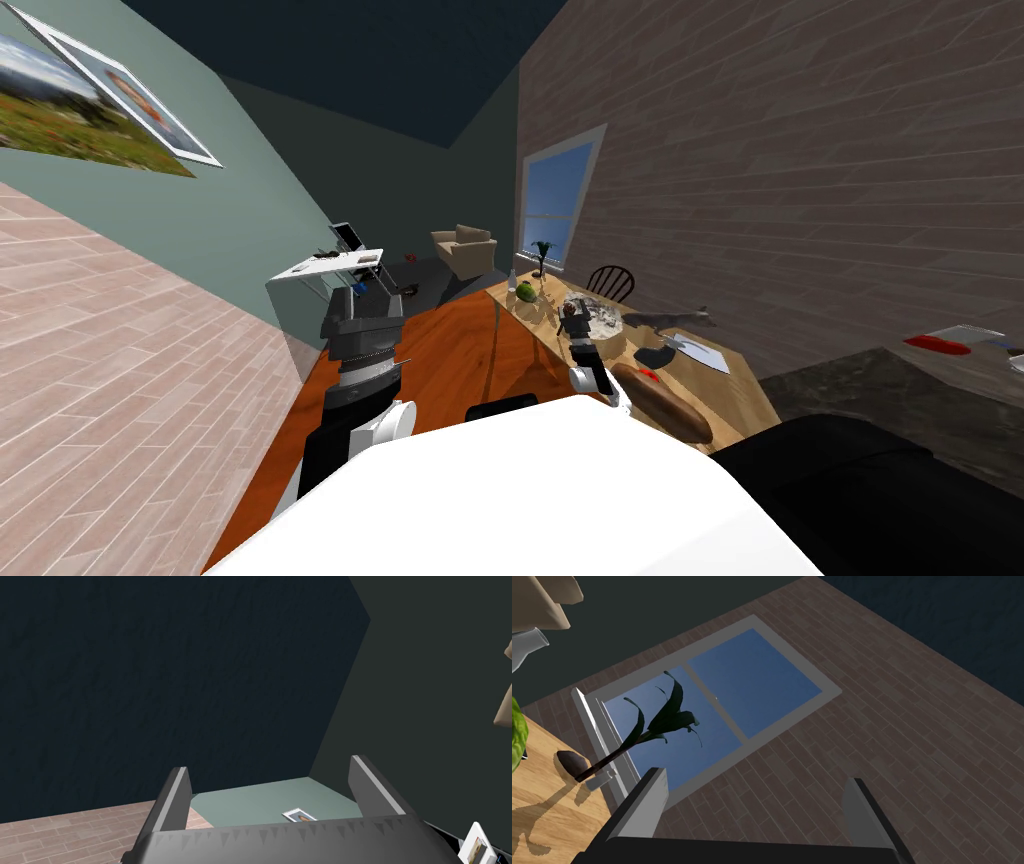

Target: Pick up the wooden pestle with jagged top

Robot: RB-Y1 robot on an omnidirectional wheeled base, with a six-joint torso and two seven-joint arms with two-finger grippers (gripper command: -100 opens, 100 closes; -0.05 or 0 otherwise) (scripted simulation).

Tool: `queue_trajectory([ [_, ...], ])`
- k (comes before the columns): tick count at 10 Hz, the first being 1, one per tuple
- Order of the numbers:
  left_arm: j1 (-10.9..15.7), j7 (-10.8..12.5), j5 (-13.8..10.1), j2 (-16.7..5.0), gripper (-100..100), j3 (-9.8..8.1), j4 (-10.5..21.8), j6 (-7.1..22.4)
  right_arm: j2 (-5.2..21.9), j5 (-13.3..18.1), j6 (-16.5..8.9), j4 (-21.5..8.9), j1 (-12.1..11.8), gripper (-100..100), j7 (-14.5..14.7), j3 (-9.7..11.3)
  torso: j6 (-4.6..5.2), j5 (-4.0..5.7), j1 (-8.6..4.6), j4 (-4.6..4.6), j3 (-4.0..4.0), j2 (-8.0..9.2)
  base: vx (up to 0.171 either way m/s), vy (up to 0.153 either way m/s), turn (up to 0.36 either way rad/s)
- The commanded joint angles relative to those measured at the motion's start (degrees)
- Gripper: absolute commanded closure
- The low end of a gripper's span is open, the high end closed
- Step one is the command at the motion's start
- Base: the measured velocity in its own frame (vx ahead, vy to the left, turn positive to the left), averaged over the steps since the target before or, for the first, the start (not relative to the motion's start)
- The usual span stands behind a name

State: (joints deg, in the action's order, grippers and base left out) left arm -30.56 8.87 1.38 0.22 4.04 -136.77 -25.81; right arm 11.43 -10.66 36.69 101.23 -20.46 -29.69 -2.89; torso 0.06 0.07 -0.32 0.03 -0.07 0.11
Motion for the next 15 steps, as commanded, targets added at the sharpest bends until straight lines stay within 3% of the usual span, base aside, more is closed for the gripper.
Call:
queue_trajectory([
  [1, 0.0, 0.0, 0.0, 0.0, 0, 0.0, 0.0, 0.0, 0.3, -2.2, 0.3, -2.9, 1.0, -100, -2.3, -0.1, 0.0, 0.0, 0.0, 0.0, 0.0, 0.0, -0.051, -0.04, 0.23],
  [2, 0.0, 0.0, 0.0, 0.0, 0, 0.0, 0.0, 0.0, 0.3, -2.2, 0.3, -3.1, 1.0, -100, -2.3, -0.1, -0.04, 0.0, -0.01, 0.0, 0.0, 0.0, -0.043, -0.047, 0.117],
  [7, 0.0, 0.0, 0.0, 0.0, 0, 0.0, 0.0, 0.0, 0.4, -8.0, 1.6, -10.9, 3.7, -100, -8.1, 0.1, 0.01, 0.0, -0.01, 0.0, 0.0, 0.01, -0.063, -0.043, 0.193],
  [8, 0.0, 0.0, 0.0, 0.0, 0, 0.0, 0.0, 0.0, 0.4, -8.0, 1.6, -11.3, 3.7, -100, -8.1, 0.1, -0.02, 0.0, -0.04, 0.01, -0.04, 0.08, -0.076, -0.045, 0.152],
  [10, 0.0, 0.0, 0.0, 0.0, 0, 0.0, 0.0, 0.0, 0.6, -11.8, 2.5, -15.8, 5.5, -100, -11.9, 0.2, -0.03, 0.01, -0.09, 0.02, -0.07, 0.12, -0.118, -0.06, 0.329],
  [15, 0.0, 0.0, 0.0, 0.0, 0, 0.0, 0.0, 0.0, 0.8, -15.8, 3.4, -22.1, 7.2, -100, -15.8, 0.3, -0.01, 0.01, -0.07, 0.01, -0.01, 0.0, -0.078, -0.042, 0.174],
])
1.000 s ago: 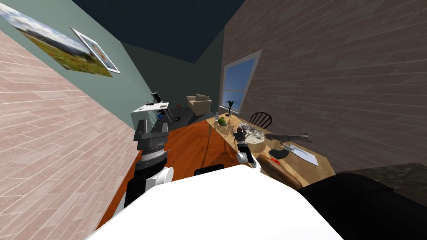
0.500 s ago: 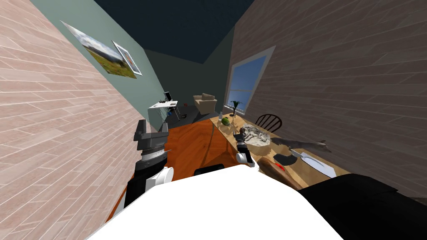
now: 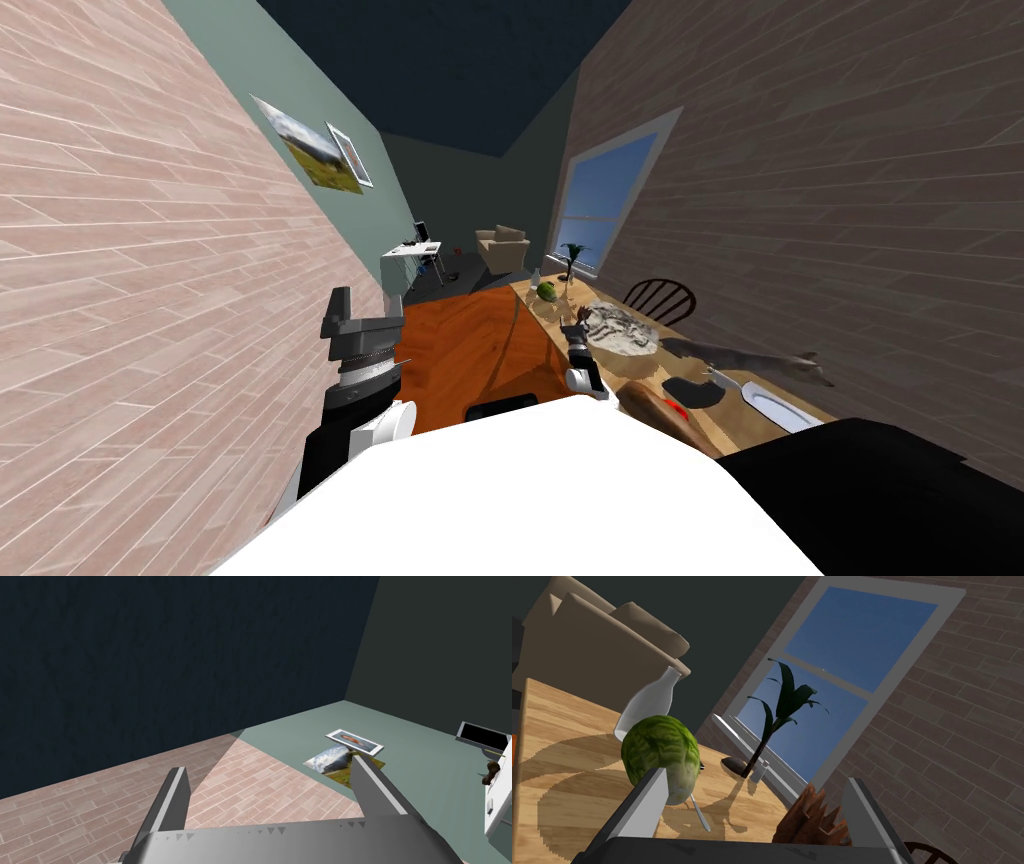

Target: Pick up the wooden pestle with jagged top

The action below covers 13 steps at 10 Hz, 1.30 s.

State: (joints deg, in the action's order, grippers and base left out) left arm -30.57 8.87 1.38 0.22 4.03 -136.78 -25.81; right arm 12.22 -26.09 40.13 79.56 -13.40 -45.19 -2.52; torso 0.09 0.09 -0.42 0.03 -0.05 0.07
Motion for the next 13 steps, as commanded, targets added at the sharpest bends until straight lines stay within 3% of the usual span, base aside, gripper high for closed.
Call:
queue_trajectory([
  [1, 0.0, 0.0, 0.0, 0.0, 0, 0.0, 0.0, 0.0, 0.2, -2.3, 0.3, -2.9, 1.0, -100, -2.2, -0.1, 0.0, 0.0, 0.0, 0.0, 0.0, 0.0, -0.083, -0.051, 0.192],
  [3, 0.0, 0.0, 0.0, 0.0, 0, 0.0, 0.0, 0.0, 0.5, -5.9, 1.2, -7.0, 2.7, -100, -5.6, -0.1, -0.05, 0.03, -0.14, 0.04, -0.1, 0.18, -0.129, -0.093, 0.369],
  [7, 0.0, 0.0, 0.0, 0.0, 0, 0.0, 0.0, 0.0, 0.6, -8.2, 1.6, -10.7, 3.4, -100, -7.5, -0.1, -0.02, -0.01, 0.04, -0.01, 0.04, -0.08, -0.049, -0.033, 0.093],
  [13, 0.0, 0.0, 0.0, 0.0, 0, -0.01, 0.0, 0.0, 1.4, -17.4, 3.3, -21.3, 6.9, -100, -15.0, -0.4, 0.0, 0.05, -0.22, 0.01, -0.03, 0.05, -0.078, -0.077, 0.199],
])
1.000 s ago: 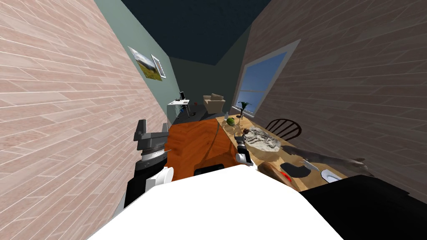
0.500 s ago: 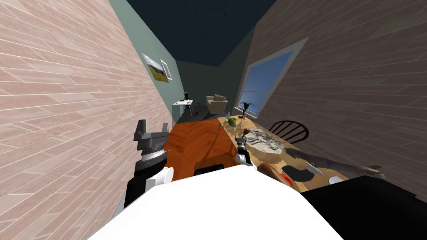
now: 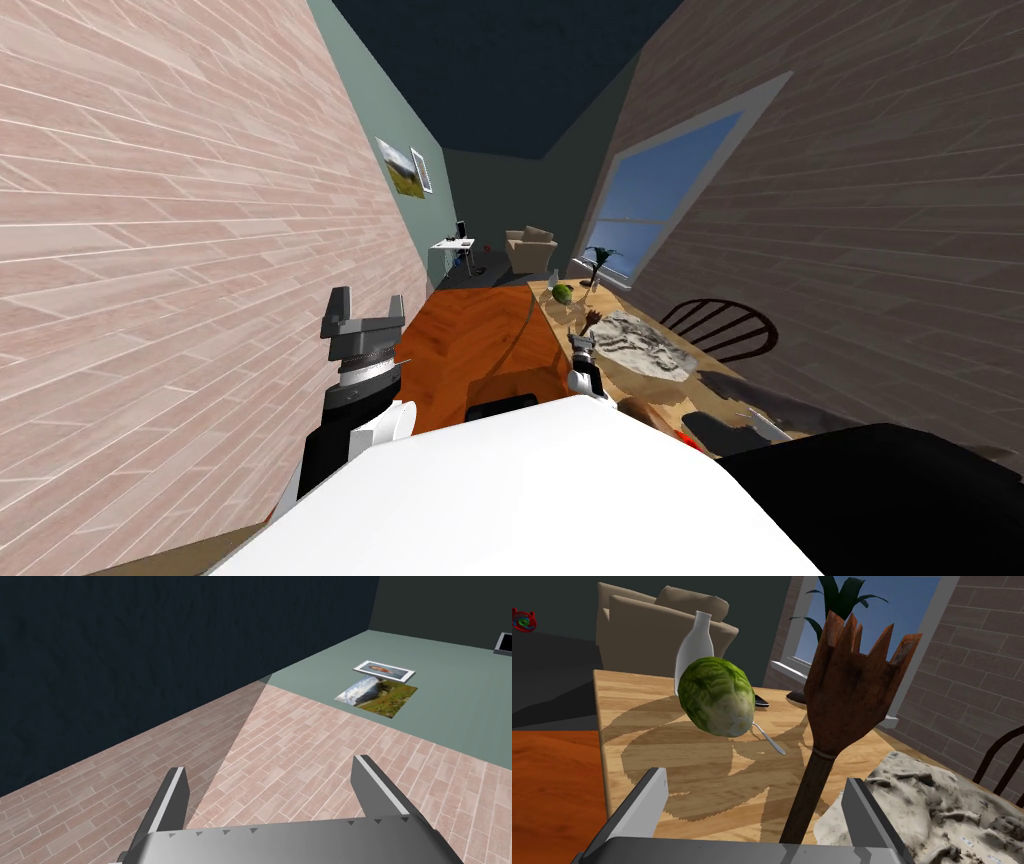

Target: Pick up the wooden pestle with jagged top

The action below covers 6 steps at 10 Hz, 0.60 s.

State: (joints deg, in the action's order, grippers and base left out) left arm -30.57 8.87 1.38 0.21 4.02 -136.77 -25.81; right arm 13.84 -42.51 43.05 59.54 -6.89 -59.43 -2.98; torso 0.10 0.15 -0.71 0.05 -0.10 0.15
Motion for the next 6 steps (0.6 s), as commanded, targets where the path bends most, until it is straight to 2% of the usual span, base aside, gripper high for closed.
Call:
queue_trajectory([
  [1, 0.0, 0.0, 0.0, 0.0, 0, 0.0, 0.0, 0.0, -0.2, -1.0, 0.4, -1.6, 0.4, -100, -0.8, 0.1, 0.0, 0.0, 0.0, 0.0, 0.0, 0.0, -0.073, -0.072, 0.074],
  [6, 0.0, 0.0, 0.0, 0.0, 0, 0.0, 0.0, 0.0, 1.3, -8.1, 1.3, -8.9, 3.3, -100, -5.6, 0.4, 0.02, -0.01, 0.04, -0.02, 0.05, -0.09, -0.064, -0.079, 0.16],
])
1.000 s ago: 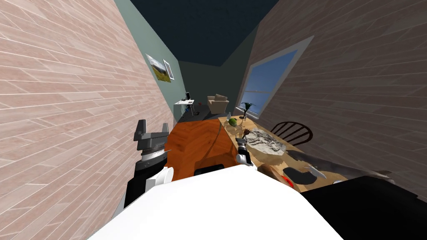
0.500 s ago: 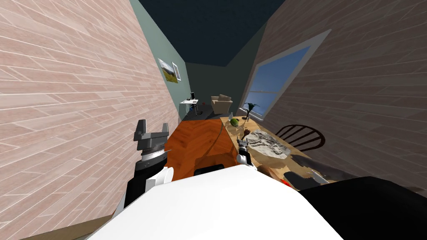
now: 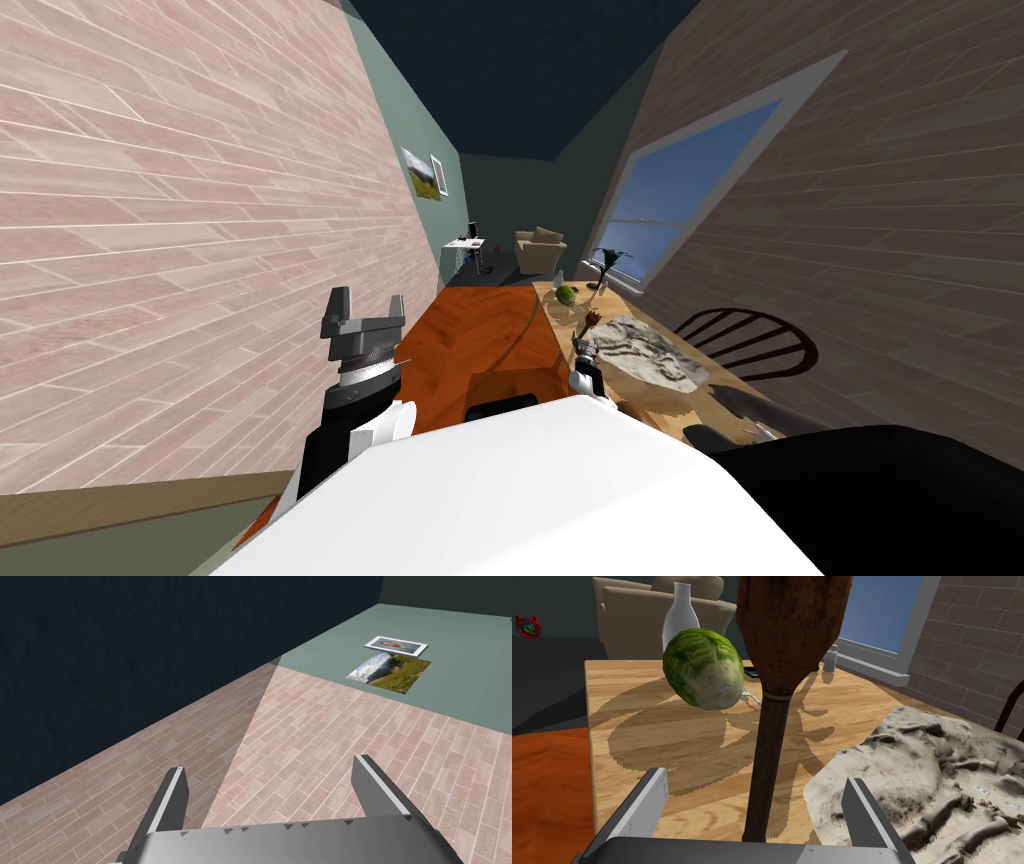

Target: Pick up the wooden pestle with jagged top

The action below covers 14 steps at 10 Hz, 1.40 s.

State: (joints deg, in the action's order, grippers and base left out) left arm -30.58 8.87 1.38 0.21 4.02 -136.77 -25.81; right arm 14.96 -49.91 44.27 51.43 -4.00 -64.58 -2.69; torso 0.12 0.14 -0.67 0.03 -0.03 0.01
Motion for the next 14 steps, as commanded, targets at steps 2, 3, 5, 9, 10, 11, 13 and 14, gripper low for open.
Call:
queue_trajectory([
  [2, 0.0, 0.0, 0.0, 0.0, 0, 0.0, 0.0, 0.0, 0.9, -2.8, 0.3, -2.7, 1.8, -100, -1.8, 0.5, 0.0, 0.0, 0.01, -0.02, 0.06, -0.11, -0.012, -0.078, 0.134],
  [3, 0.0, 0.0, 0.0, 0.0, 0, 0.0, 0.0, 0.0, 0.6, -2.1, 0.2, -2.1, 1.3, -100, -1.2, 0.4, -0.01, 0.0, 0.0, -0.05, 0.14, -0.25, 0.007, -0.039, 0.037],
  [5, 0.0, 0.0, 0.0, 0.0, 0, 0.0, 0.0, 0.0, -0.8, -2.3, 1.9, 0.2, -0.7, -100, 0.9, 3.2, 0.01, -0.05, 0.26, -0.06, 0.16, -0.28, 0.017, -0.046, -0.094],
  [9, 0.0, 0.0, 0.0, 0.0, 0, -0.01, 0.0, 0.0, -3.6, -2.5, 5.0, 4.0, -4.9, -100, 4.9, 9.3, 0.01, 0.03, -0.09, -0.12, 0.33, -0.56, 0.087, -0.122, -0.134],
  [10, 0.0, 0.0, 0.0, 0.0, 0, -0.01, 0.0, 0.0, -3.6, -2.5, 5.0, 4.8, -4.9, -100, 5.4, 10.4, 0.05, 0.05, -0.22, -0.14, 0.36, -0.63, 0.103, -0.116, -0.079],
  [11, 0.0, 0.0, 0.0, 0.0, 0, -0.01, 0.0, 0.0, -5.1, -2.6, 6.6, 7.2, -7.0, -100, 7.7, 12.3, 0.0, 0.04, -0.13, -0.14, 0.37, -0.63, 0.083, -0.121, -0.168],
  [13, 0.0, 0.0, 0.0, 0.0, 0, -0.01, 0.0, 0.0, -5.1, -2.6, 6.6, 7.2, -7.0, -100, 7.7, 13.7, 0.0, 0.03, -0.09, -0.12, 0.32, -0.55, 0.058, -0.076, -0.033],
  [14, 0.0, 0.0, 0.0, 0.0, 0, 0.0, 0.0, 0.0, -6.5, -2.6, 8.2, 9.2, -9.1, -100, 9.9, 16.3, 0.0, -0.01, 0.11, -0.1, 0.26, -0.43, 0.075, -0.076, -0.189],
])
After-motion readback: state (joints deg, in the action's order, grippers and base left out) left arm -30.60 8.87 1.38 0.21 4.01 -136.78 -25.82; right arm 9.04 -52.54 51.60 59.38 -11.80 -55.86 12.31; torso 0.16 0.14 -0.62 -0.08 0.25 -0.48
